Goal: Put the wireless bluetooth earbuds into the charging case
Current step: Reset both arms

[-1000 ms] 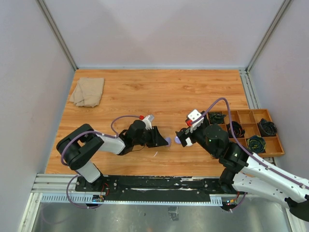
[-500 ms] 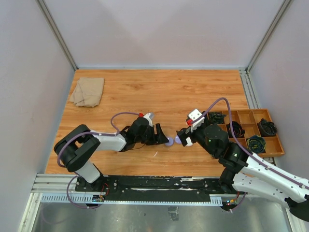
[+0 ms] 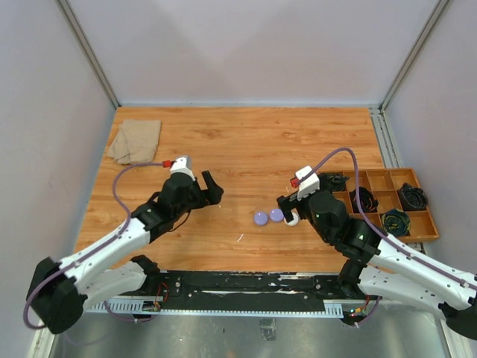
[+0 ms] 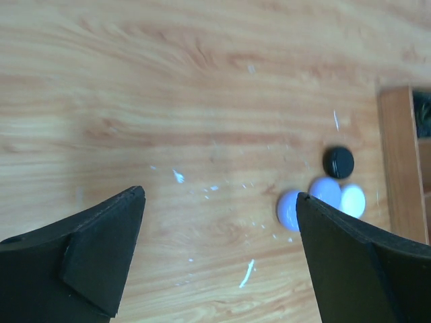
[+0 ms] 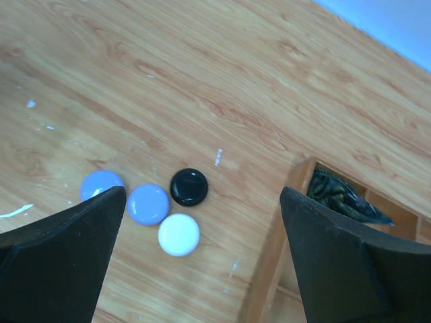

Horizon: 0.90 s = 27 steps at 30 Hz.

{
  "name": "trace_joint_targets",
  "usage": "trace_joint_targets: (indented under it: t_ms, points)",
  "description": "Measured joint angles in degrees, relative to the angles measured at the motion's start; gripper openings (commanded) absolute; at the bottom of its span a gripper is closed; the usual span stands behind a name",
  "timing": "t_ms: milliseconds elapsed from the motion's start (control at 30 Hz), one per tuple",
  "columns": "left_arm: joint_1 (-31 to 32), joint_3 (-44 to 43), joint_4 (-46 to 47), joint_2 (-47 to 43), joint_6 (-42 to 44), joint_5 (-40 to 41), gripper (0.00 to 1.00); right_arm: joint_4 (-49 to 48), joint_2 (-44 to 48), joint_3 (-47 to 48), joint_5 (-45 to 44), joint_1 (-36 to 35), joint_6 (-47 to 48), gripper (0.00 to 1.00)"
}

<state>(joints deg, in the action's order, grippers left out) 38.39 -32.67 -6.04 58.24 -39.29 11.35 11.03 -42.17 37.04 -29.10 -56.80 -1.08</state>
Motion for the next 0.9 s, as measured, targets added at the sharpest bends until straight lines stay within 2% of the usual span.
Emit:
trace_joint_targets:
  t_ms: [167,333,500,633,900]
  points:
    - [-2.43,-2.86,-10.38,-12.94,2.82,10.67,0.99,4.7,0.66,1.33,-8.68,0.17,-2.75,0.98]
    - [-8.15,-6.82,-17.46,-19.98,6.27,14.93,0.99,11.28,2.05,3.89,-14.38,4.28,-6.14,0.98]
    - [-12.22,-6.97,-20.59,-25.75,8.76,14.95,0.99,18.03,6.64,5.84,-15.69,11.23,-8.5,0.98]
    - [-12.35,-6.97,-21.81,-31.06,9.64,16.22,0.99,21.07,13.03,6.4,-17.09,11.87,-8.94,0.98]
    - [-12.39,-6.95,-23.34,-41.92,11.32,24.06,0.99,21.97,24.04,6.43,-19.15,11.87,-8.63,0.99]
